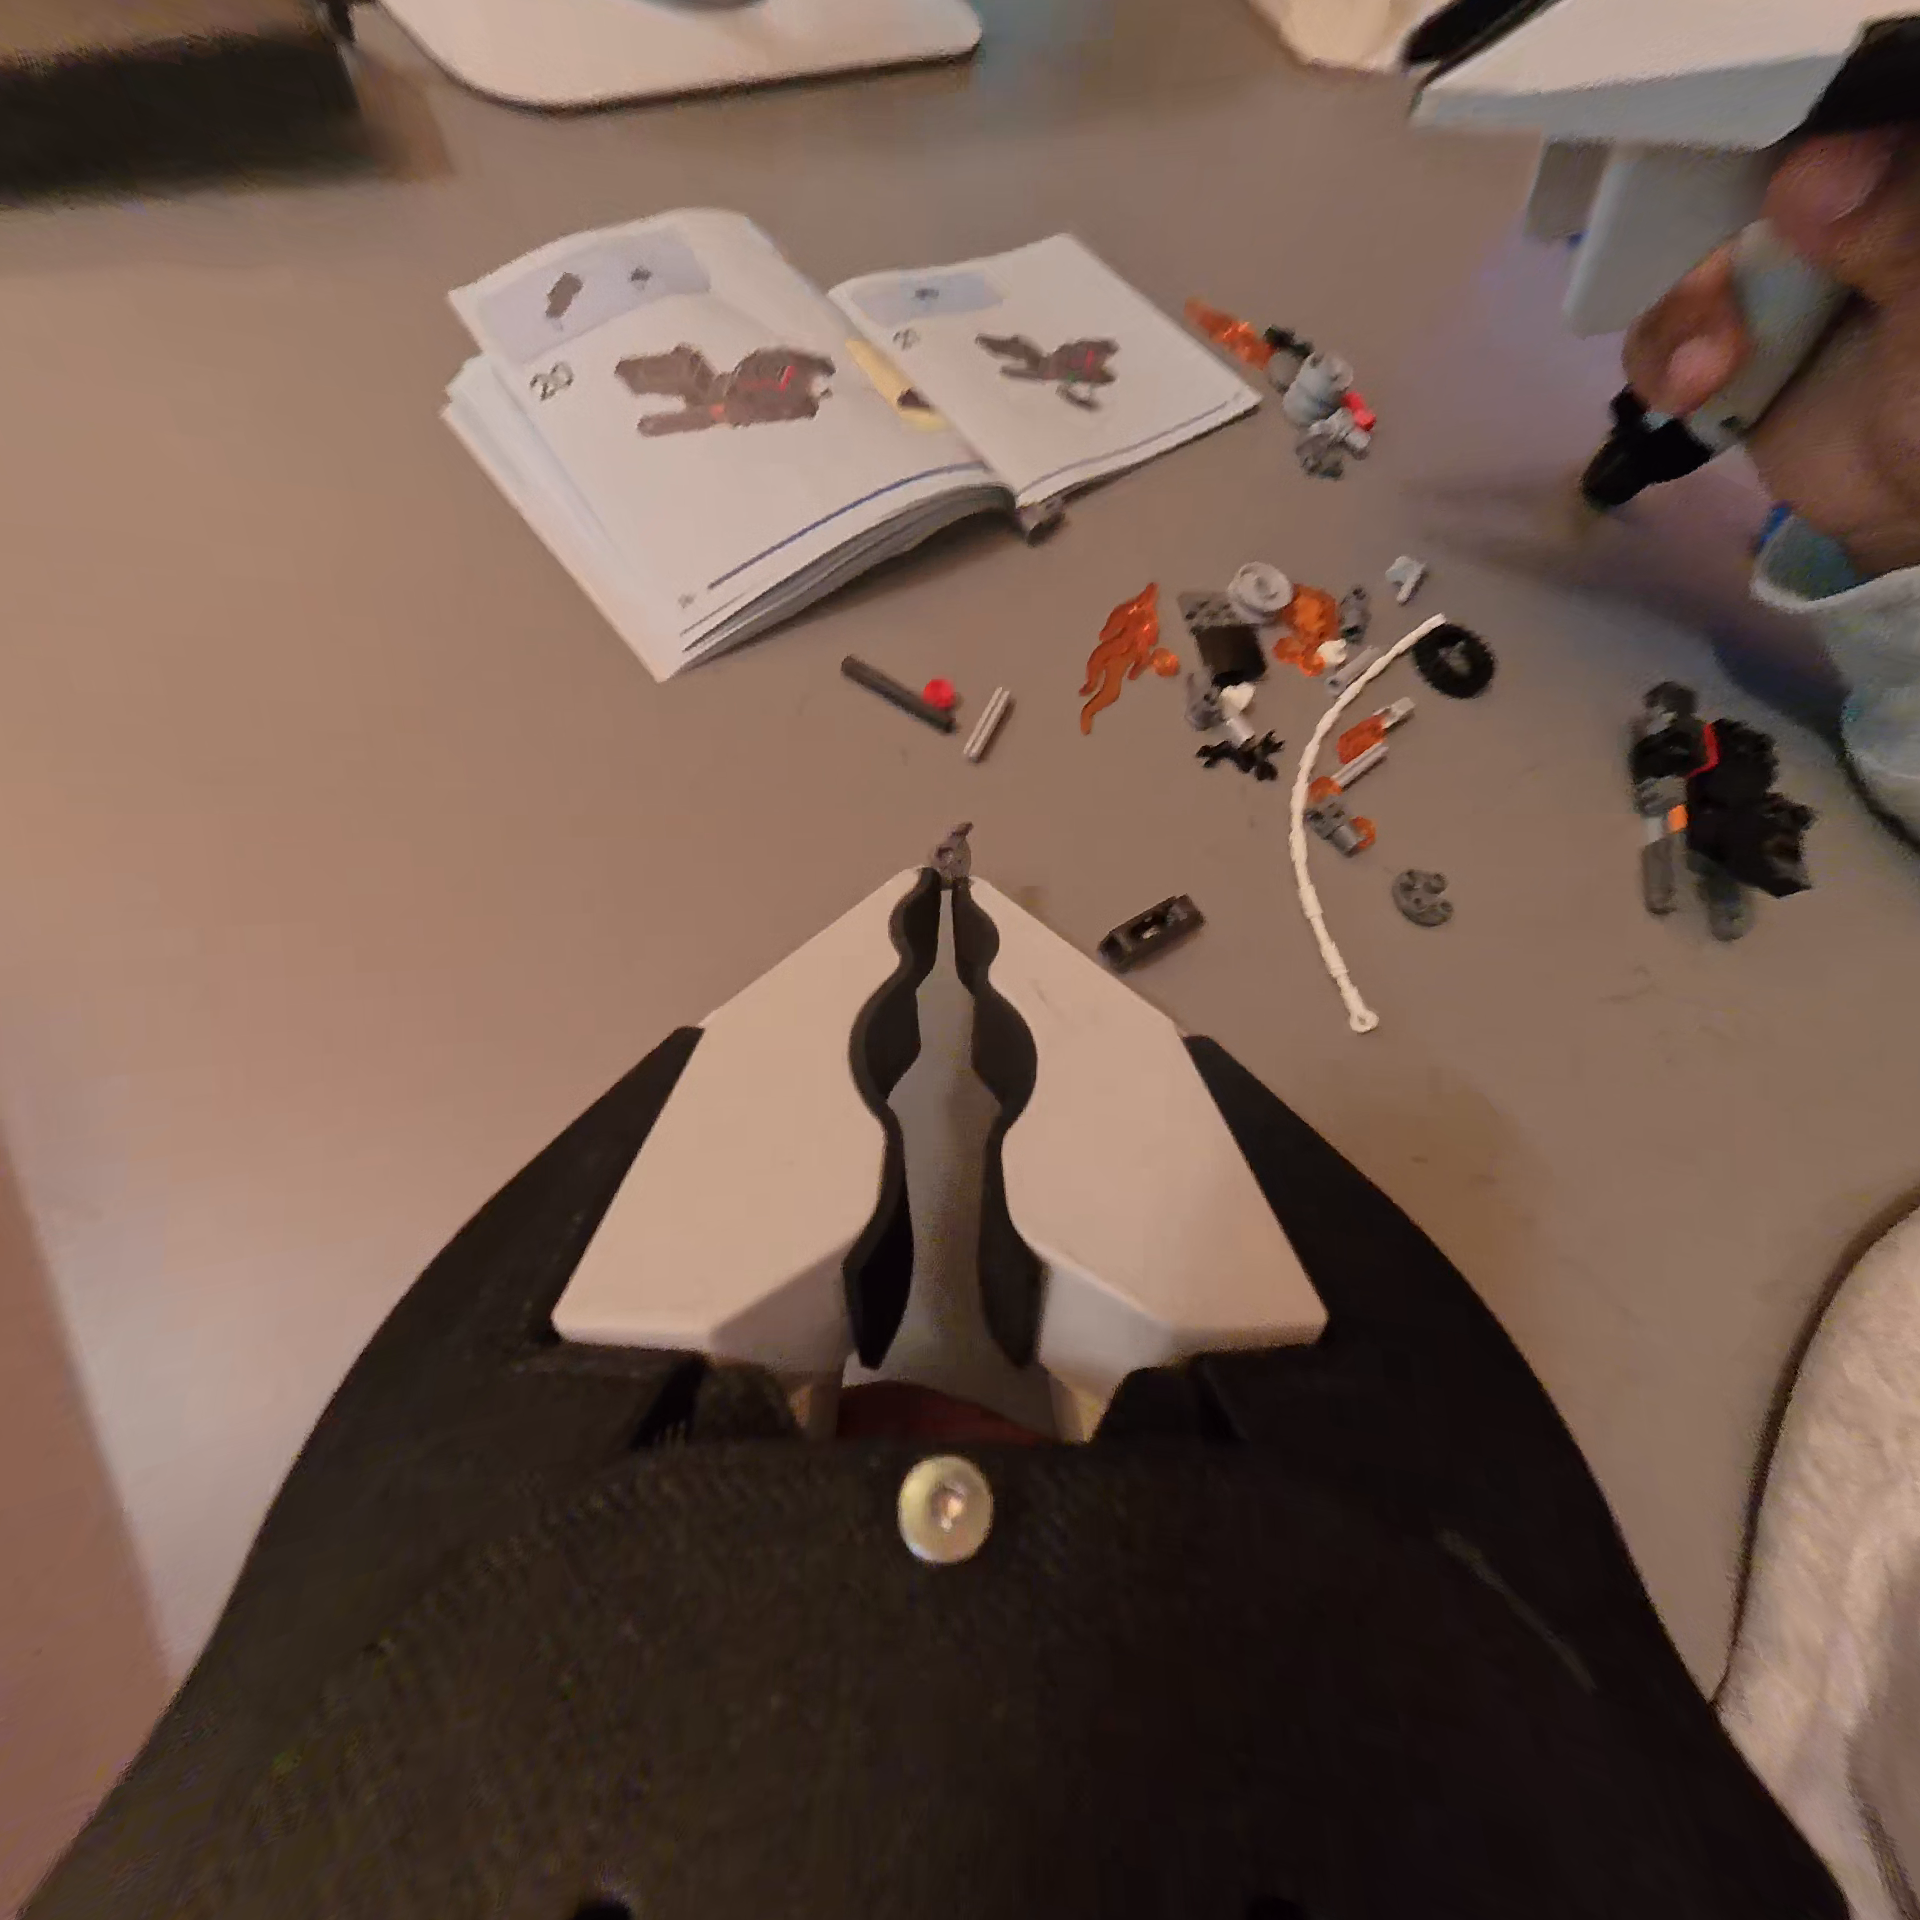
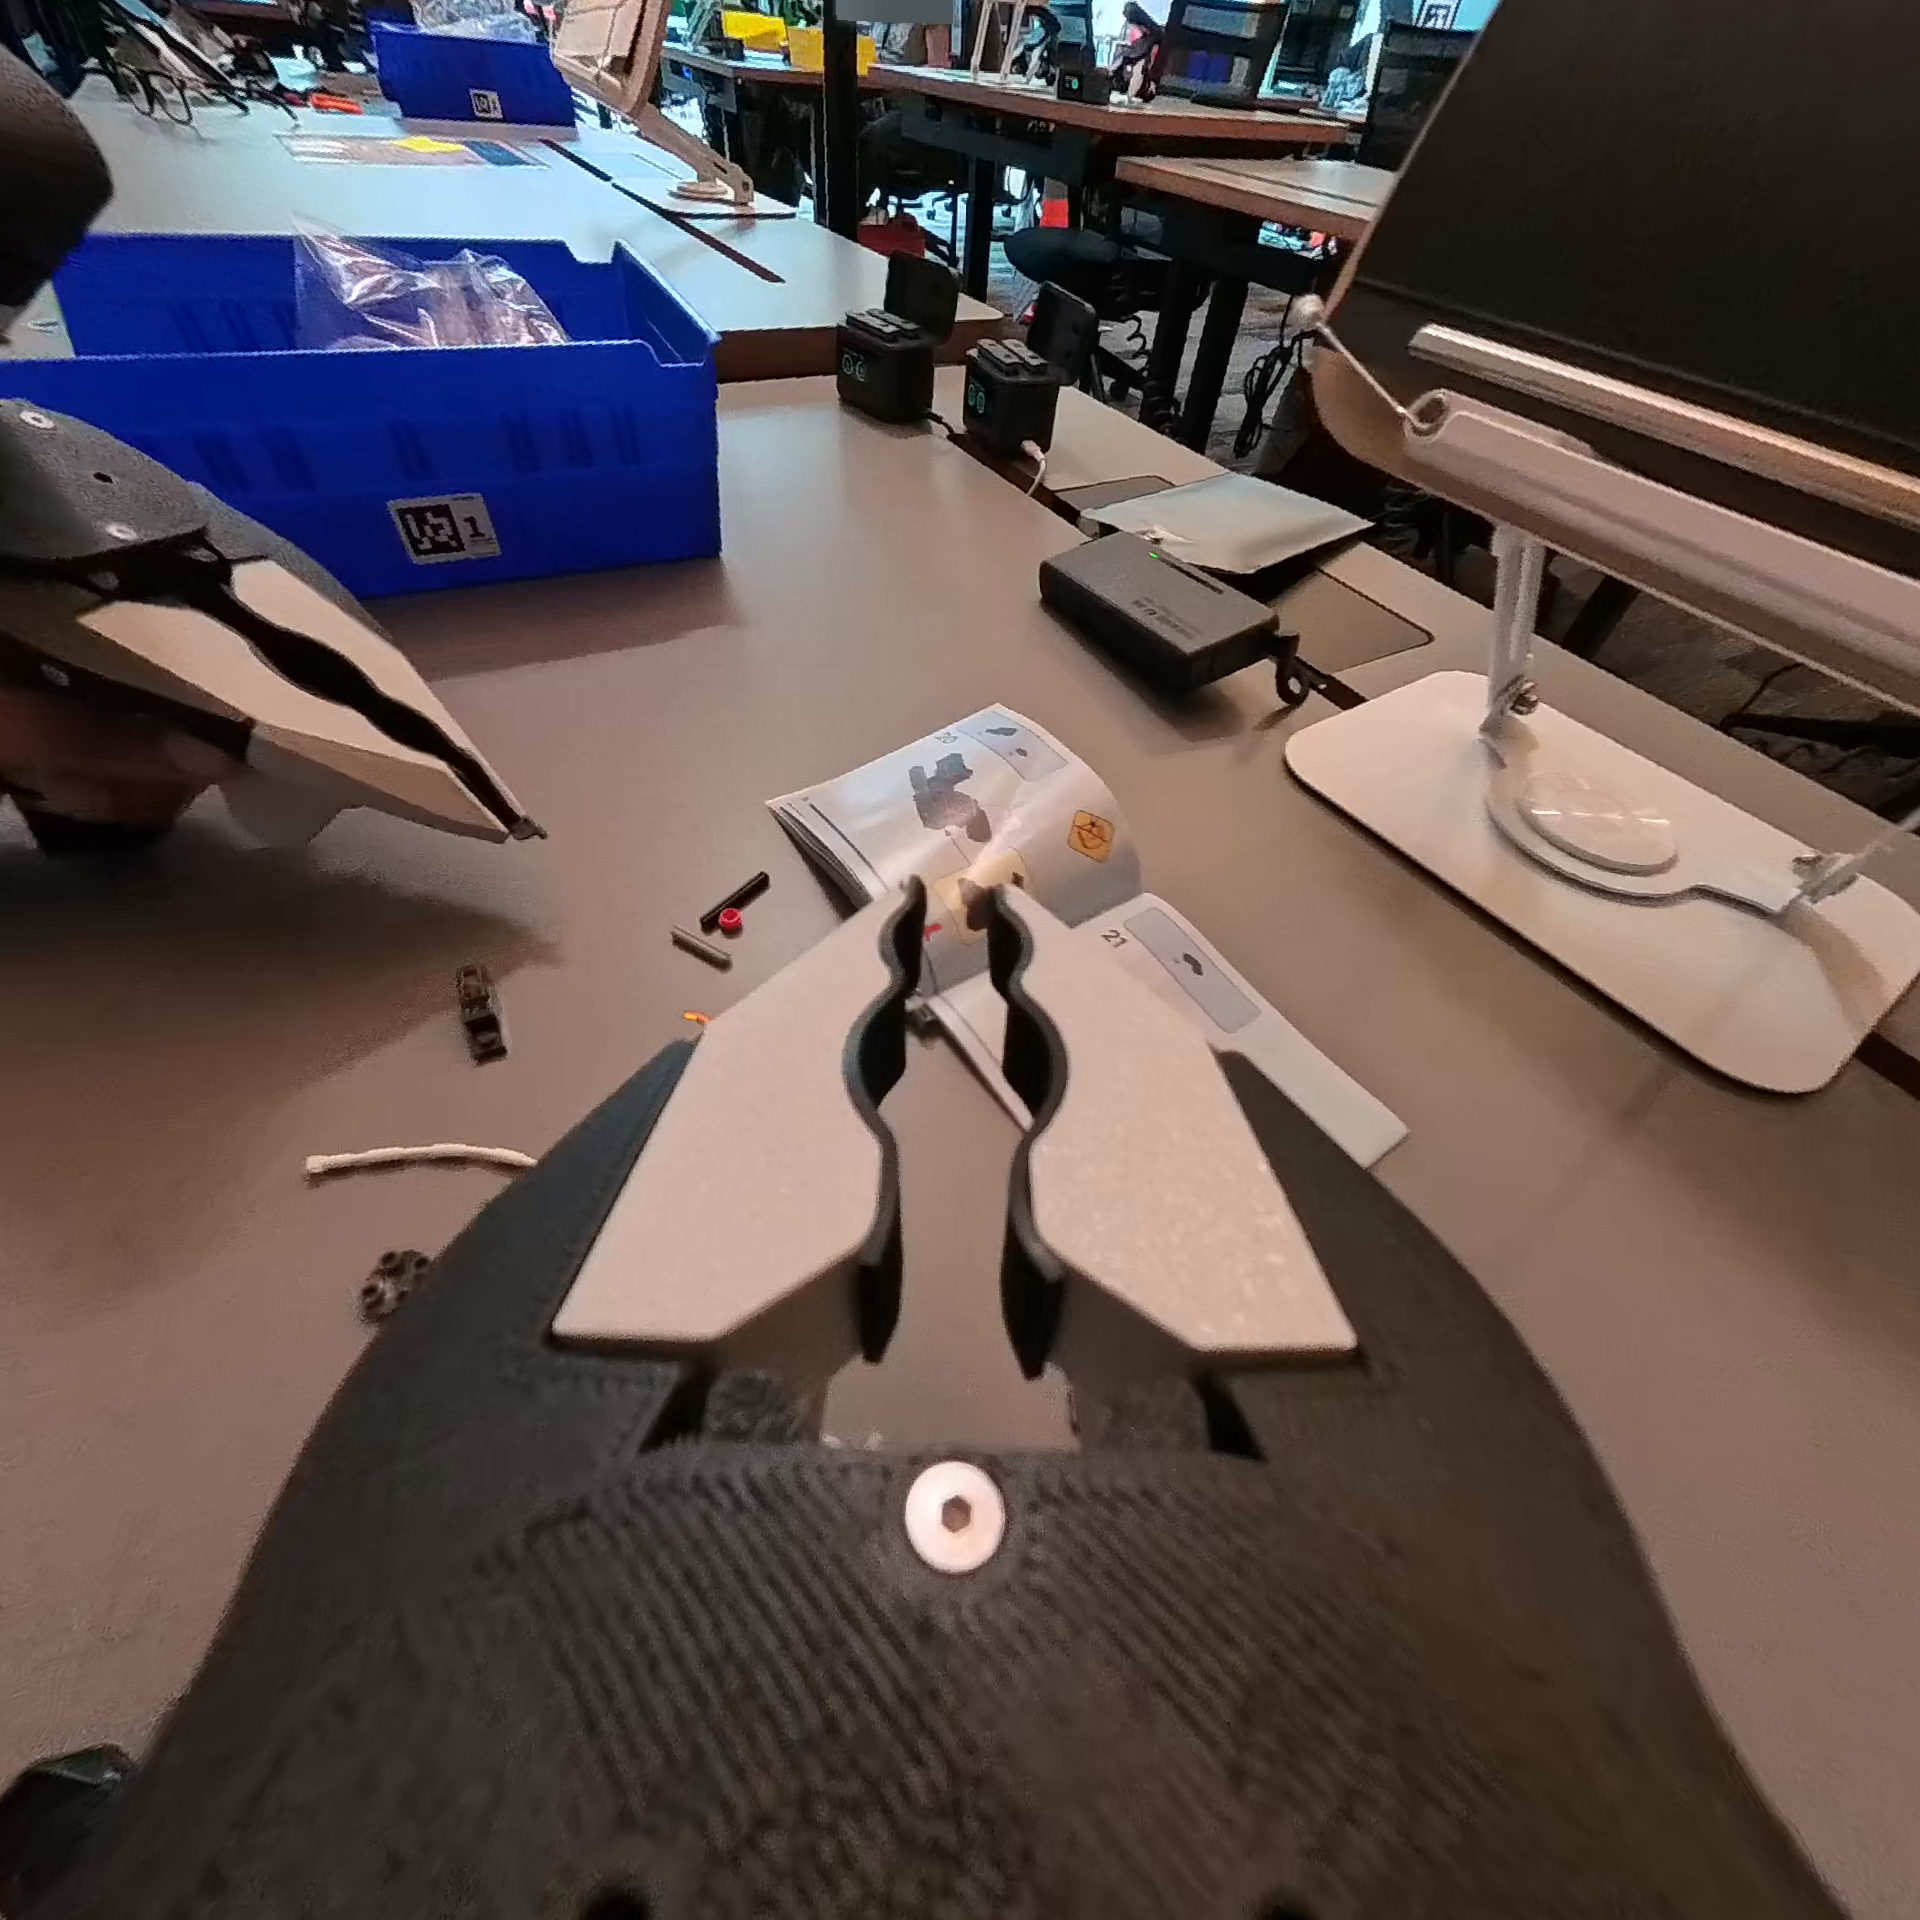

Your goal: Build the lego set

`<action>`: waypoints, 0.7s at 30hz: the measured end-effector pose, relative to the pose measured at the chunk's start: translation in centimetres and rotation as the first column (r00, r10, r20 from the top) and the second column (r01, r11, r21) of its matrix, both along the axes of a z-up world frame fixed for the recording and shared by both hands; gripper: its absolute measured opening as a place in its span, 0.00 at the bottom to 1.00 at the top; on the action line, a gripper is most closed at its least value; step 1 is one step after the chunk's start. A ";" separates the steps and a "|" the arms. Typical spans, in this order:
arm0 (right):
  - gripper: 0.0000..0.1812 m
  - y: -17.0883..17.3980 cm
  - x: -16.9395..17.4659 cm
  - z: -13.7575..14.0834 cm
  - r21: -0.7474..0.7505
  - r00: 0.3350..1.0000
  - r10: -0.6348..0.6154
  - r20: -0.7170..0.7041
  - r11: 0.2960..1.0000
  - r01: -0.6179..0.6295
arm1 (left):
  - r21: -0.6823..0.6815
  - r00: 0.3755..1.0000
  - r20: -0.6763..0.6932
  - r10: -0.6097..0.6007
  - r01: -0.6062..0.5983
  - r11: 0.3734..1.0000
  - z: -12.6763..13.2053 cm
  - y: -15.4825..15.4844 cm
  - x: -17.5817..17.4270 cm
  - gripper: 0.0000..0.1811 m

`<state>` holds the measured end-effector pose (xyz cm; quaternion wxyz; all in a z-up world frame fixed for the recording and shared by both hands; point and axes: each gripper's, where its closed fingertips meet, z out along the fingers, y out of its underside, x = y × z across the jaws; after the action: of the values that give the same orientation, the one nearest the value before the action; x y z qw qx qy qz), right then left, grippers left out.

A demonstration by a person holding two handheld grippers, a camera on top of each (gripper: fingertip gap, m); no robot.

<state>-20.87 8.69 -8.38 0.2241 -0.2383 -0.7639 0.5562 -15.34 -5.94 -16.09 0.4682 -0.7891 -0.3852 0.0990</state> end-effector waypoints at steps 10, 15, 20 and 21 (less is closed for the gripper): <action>0.10 -4.4 3.4 -0.6 0.000 0.982 0.186 0.035 0.983 -0.186 | 0.111 0.967 -0.216 -0.138 0.165 0.980 4.1 4.4 0.9 0.00; 0.10 -6.4 5.4 -0.6 -0.069 0.950 0.298 0.091 0.954 -0.292 | 0.069 0.944 -0.283 -0.172 0.199 0.978 4.8 6.5 0.6 0.00; 0.10 -7.0 6.0 -1.3 -0.071 0.938 0.318 0.136 0.948 -0.311 | 0.100 0.923 -0.340 -0.182 0.228 0.968 5.2 7.7 0.3 0.00; 0.10 -7.1 6.1 -1.4 -0.070 0.937 0.321 0.140 0.947 -0.314 | 0.103 0.918 -0.346 -0.192 0.240 0.965 5.0 7.7 0.4 0.00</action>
<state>-14.80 1.63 -9.81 0.0677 -0.1580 -0.7940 0.5831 -14.92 1.80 -11.05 0.5899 -0.7630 -0.2169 0.1507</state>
